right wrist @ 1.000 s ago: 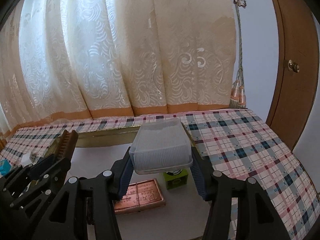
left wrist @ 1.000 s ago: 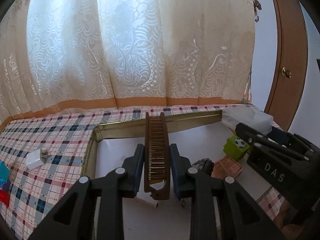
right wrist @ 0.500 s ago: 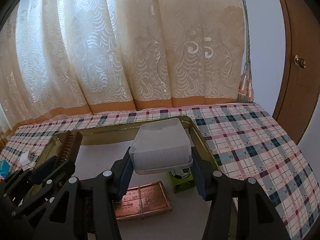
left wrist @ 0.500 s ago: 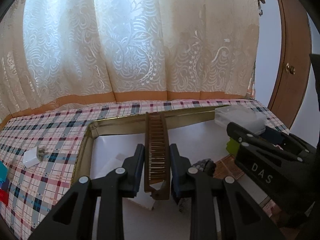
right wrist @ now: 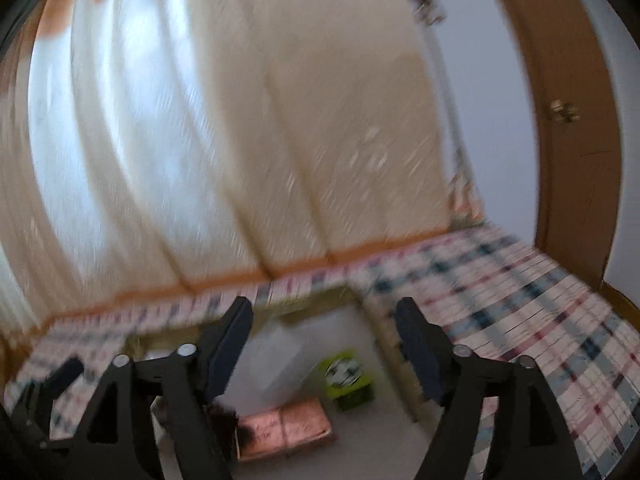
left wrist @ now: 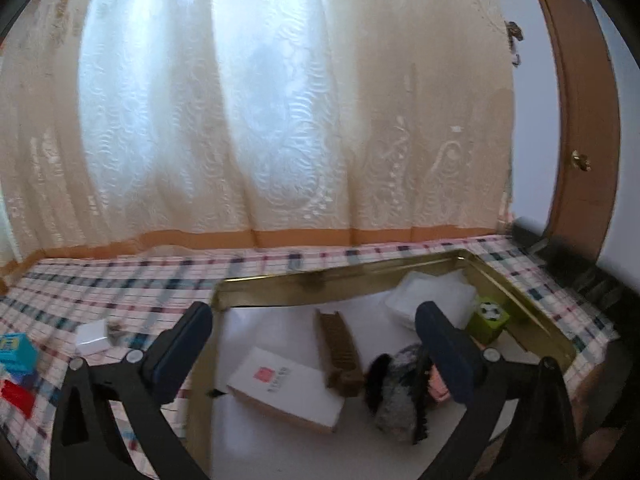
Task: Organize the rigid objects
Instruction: 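Open both tools to drop the comb and box into the tin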
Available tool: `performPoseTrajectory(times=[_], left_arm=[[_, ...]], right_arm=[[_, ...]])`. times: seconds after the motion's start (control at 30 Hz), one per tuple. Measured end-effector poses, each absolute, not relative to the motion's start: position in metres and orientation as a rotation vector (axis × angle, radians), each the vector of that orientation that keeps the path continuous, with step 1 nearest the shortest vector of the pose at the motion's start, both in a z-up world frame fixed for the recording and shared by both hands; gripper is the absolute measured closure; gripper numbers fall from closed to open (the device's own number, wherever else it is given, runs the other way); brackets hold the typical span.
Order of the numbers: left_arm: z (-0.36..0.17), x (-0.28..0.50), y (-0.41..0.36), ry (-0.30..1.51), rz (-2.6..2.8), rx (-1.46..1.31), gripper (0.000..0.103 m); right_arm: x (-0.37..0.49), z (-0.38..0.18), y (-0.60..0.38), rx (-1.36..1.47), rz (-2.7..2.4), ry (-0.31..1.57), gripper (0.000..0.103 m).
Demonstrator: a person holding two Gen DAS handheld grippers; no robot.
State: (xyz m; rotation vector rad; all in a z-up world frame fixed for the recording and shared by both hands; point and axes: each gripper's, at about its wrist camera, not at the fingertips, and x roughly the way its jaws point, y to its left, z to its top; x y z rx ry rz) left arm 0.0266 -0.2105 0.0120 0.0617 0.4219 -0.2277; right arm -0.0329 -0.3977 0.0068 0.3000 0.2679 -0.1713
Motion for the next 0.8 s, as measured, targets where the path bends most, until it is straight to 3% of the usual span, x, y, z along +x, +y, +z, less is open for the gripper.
performPoseTrajectory(times=[0.3, 0.8], left_arm=[[0.009, 0.025, -0.183, 0.406, -0.151, 0.020, 0.000], [0.008, 0.009, -0.160, 0.365, -0.109, 0.031, 0.000]], right_arm=[[-0.043, 0.005, -0.432, 0.466, -0.286, 0.220, 0.016], [-0.058, 0.003, -0.387, 0.346, -0.258, 0.169, 0.016]])
